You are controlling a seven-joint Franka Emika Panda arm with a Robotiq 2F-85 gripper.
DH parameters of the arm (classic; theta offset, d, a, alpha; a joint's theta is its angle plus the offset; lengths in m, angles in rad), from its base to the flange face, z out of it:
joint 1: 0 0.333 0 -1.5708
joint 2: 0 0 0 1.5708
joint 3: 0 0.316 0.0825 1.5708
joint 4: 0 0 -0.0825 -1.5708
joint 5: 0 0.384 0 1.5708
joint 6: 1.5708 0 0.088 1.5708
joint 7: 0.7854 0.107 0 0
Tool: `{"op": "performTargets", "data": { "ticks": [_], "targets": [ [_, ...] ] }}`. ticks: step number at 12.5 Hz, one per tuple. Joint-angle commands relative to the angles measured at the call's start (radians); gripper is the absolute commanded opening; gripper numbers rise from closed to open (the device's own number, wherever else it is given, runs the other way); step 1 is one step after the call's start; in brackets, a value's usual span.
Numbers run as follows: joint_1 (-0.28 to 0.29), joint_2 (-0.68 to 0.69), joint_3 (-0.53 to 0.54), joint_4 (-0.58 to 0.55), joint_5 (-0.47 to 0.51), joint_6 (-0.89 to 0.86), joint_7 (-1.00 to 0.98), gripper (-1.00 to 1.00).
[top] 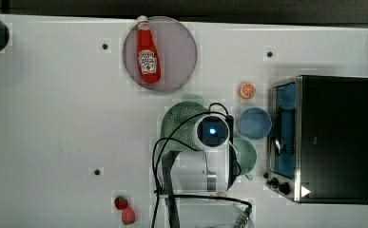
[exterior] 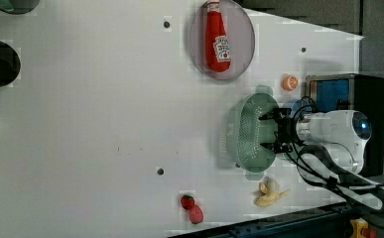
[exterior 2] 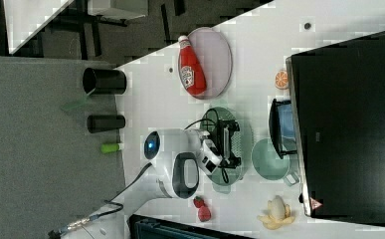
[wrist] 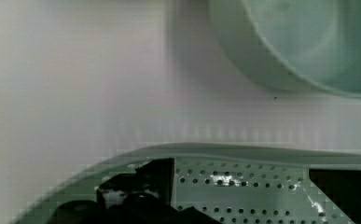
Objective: Drag strainer left to right.
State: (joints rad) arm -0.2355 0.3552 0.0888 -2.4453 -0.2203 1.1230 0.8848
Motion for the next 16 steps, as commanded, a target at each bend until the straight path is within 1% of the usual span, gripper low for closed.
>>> {"op": "performTargets", "data": {
  "ticks": [1,4,6,8,9,10,12,13,14,16],
  "targets": [
    [-0.009,-0.041,0.021,0.004,-0.031,0.012,-0.077,1.0],
    [-0.009,-0.14,0.064,0.01,-0.026,-0.077,-0.225,1.0],
    [-0.009,-0.236,0.08,0.043,-0.02,-0.214,-0.328,1.0],
    [-0.009,-0.337,0.093,0.114,-0.004,-0.385,-0.445,1.0],
    [-0.009,-0.389,0.093,0.156,0.042,-0.479,-0.496,1.0],
    [-0.009,-0.438,0.093,0.198,0.107,-0.584,-0.566,1.0],
    [-0.009,-0.531,0.085,0.292,0.265,-0.787,-0.732,1.0],
    [-0.01,-0.571,0.077,0.343,0.294,-0.876,-0.802,1.0],
    [-0.01,-0.602,0.072,0.394,0.283,-0.949,-0.841,1.0],
    [-0.01,-0.641,0.072,0.482,0.242,-1.09,-0.845,1.0]
  ]
}}
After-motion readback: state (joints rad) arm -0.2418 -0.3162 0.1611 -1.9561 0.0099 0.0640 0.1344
